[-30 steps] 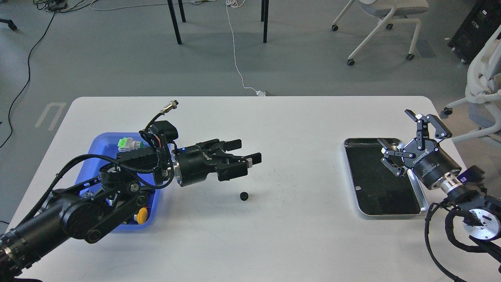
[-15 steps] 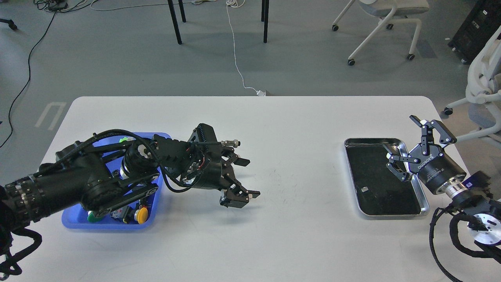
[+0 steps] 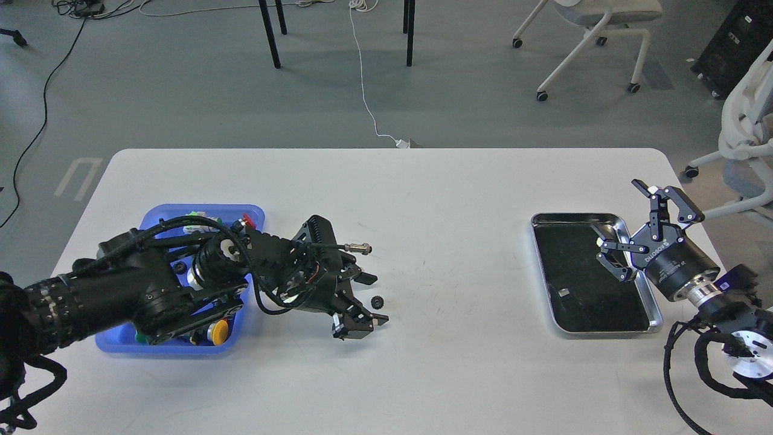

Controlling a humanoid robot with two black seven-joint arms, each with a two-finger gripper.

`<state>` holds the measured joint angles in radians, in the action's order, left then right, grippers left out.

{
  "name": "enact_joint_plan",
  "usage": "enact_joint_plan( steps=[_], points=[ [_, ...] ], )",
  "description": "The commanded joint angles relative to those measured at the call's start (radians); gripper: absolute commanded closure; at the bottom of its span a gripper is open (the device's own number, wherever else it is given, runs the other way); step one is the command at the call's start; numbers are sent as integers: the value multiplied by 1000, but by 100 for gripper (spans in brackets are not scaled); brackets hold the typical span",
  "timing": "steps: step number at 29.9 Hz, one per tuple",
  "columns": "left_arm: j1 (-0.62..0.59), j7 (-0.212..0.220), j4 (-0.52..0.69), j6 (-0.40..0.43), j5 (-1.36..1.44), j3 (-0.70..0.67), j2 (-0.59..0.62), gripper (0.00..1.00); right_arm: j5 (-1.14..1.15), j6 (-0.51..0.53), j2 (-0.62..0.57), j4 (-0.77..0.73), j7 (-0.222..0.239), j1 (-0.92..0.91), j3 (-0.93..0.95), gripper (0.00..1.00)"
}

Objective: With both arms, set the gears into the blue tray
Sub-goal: 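Close the left gripper on the black part, then carry the black part with the left gripper over the blue tray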

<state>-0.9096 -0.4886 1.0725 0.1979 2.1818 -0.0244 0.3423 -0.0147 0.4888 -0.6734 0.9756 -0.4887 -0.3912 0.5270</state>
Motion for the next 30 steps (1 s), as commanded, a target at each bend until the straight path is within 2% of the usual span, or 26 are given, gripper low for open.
enact_joint_plan(
  steps=[1, 5, 8, 12, 19, 24, 30],
  points=[
    [0, 0, -11, 0, 0, 8, -2, 37, 5, 0, 0, 0, 0, 0, -1, 2],
    [5, 0, -32, 0, 0, 8, -17, 48, 5, 0, 0, 0, 0, 0, -1, 2],
    [5, 0, -37, 0, 0, 8, -20, 69, 5, 0, 0, -1, 0, 0, -1, 2],
    [6, 0, -42, 0, 0, 8, -25, 80, 5, 0, 0, -1, 0, 0, -1, 2],
    [5, 0, -43, -2, 0, 5, -37, 89, 7, 0, 1, -1, 0, 0, -4, 2],
    [-17, 0, -26, -2, 0, -18, -20, 88, 9, 0, 3, -1, 0, 0, -4, 2],
    [-115, 0, 90, 8, 0, -52, 186, 87, 9, 0, 9, -1, 0, 0, -4, 2]
  ],
)
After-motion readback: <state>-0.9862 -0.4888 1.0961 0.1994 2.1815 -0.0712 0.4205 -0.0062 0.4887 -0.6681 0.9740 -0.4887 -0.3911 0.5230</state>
